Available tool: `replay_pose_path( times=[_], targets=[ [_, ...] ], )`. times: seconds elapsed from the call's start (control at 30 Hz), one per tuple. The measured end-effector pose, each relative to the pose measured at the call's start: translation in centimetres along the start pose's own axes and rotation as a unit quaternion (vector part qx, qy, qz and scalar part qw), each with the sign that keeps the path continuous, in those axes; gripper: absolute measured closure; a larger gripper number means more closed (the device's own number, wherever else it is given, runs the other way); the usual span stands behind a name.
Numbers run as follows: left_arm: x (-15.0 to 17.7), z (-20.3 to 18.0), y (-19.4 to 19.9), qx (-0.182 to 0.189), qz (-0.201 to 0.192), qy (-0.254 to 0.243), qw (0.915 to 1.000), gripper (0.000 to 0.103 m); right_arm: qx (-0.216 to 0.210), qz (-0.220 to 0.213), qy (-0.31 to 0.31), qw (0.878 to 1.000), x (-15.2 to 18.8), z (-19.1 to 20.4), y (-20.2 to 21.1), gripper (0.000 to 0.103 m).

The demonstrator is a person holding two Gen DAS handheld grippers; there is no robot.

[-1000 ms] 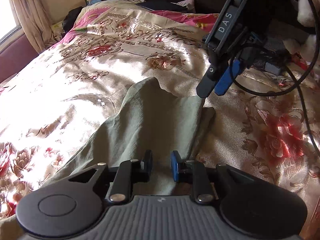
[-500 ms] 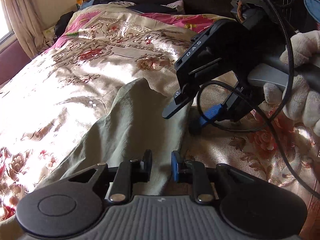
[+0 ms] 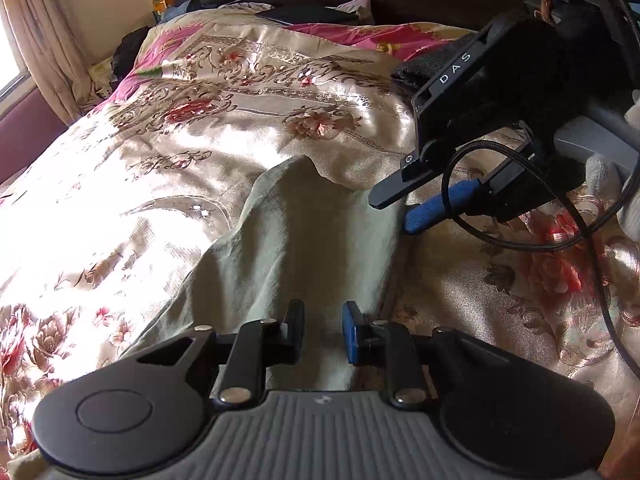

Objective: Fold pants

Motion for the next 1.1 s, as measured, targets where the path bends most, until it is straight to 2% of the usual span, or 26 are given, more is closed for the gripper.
replay_pose_path(
  times=[0.03,0.07,0.17,0.33,0.4,0.43,0.47,0.5,0.53,0.6,0.7,0.77,0.83,0.87,0.93,0.97,1.1],
  targets=[
    [0.0,-0.1,-0.1,0.001,0.001,0.002,1.0000,0.066,0.016,0.001,-0.004,1.000,0.1,-0.7,-0.3,0.064],
    [0.0,-0.1,-0.2,0.003,0.001,0.004,1.0000,0.066,0.028,0.005,-0.014,0.999,0.3,-1.4,-0.3,0.063],
    [-0.1,-0.3,-0.1,0.007,-0.006,0.009,0.9999,0.066,0.028,-0.001,-0.029,0.999,0.9,-2.3,0.4,0.065],
    [0.4,-0.6,-0.7,0.015,0.001,0.014,0.9998,0.066,-0.007,-0.026,-0.016,0.999,0.4,-1.1,-2.3,0.052],
    [0.5,-0.7,-0.7,0.019,0.001,0.019,0.9996,0.066,-0.015,-0.031,0.001,0.999,0.2,-0.2,-3.6,0.050],
    [0.5,-0.6,-0.6,0.020,0.000,0.018,0.9996,0.066,-0.019,-0.032,0.000,0.999,0.3,0.0,-3.9,0.056],
    [0.5,-0.6,-0.6,0.019,-0.002,0.017,0.9997,0.066,-0.021,-0.024,-0.002,0.999,0.3,0.2,-4.0,0.082],
    [0.5,-0.6,-0.6,0.019,-0.001,0.016,0.9997,0.066,-0.021,-0.017,-0.007,1.000,0.4,0.3,-3.9,0.094],
    [0.3,-0.5,-0.8,0.019,-0.001,0.017,0.9997,0.066,-0.026,-0.017,-0.014,0.999,0.3,0.6,-3.5,0.098],
    [-0.8,-0.6,-0.9,0.020,-0.017,0.019,0.9995,0.066,-0.042,-0.026,-0.016,0.999,-0.8,1.6,-1.8,0.098],
    [-4.0,-1.4,-1.2,0.038,-0.060,0.026,0.9971,0.066,-0.056,-0.071,0.013,0.996,-3.2,3.4,2.8,0.098],
    [-5.2,-2.1,-1.9,0.057,-0.072,0.046,0.9947,0.062,-0.034,-0.103,0.052,0.993,-4.6,3.6,5.5,0.098],
    [-5.1,-3.0,-3.3,0.071,-0.058,0.061,0.9938,0.060,0.013,-0.109,0.075,0.991,-5.4,2.2,6.0,0.098],
    [-4.7,-3.3,-3.7,0.068,-0.046,0.057,0.9950,0.060,0.035,-0.104,0.073,0.991,-5.6,1.2,5.7,0.098],
    [-4.0,-2.9,-3.1,0.054,-0.041,0.059,0.9960,0.060,0.049,-0.100,0.071,0.991,-5.6,0.0,5.3,0.098],
    [-3.8,-2.3,-2.3,0.045,-0.043,0.063,0.9961,0.060,0.046,-0.103,0.073,0.991,-5.6,0.0,5.4,0.098],
    [-1.4,2.1,0.4,-0.033,-0.020,0.072,0.9967,0.059,0.021,-0.116,0.086,0.989,-5.6,1.7,6.6,0.098]
  ],
)
Point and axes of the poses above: each gripper's, at about its wrist camera, not at the fingertips, and y roughly against the way its jaws point, z to its left, x to its underside, the point moved 6 cm from there along -y, roughly the way its jaws point, and after that the axes turned 8 degrees about -z, right-handed, at the moved point
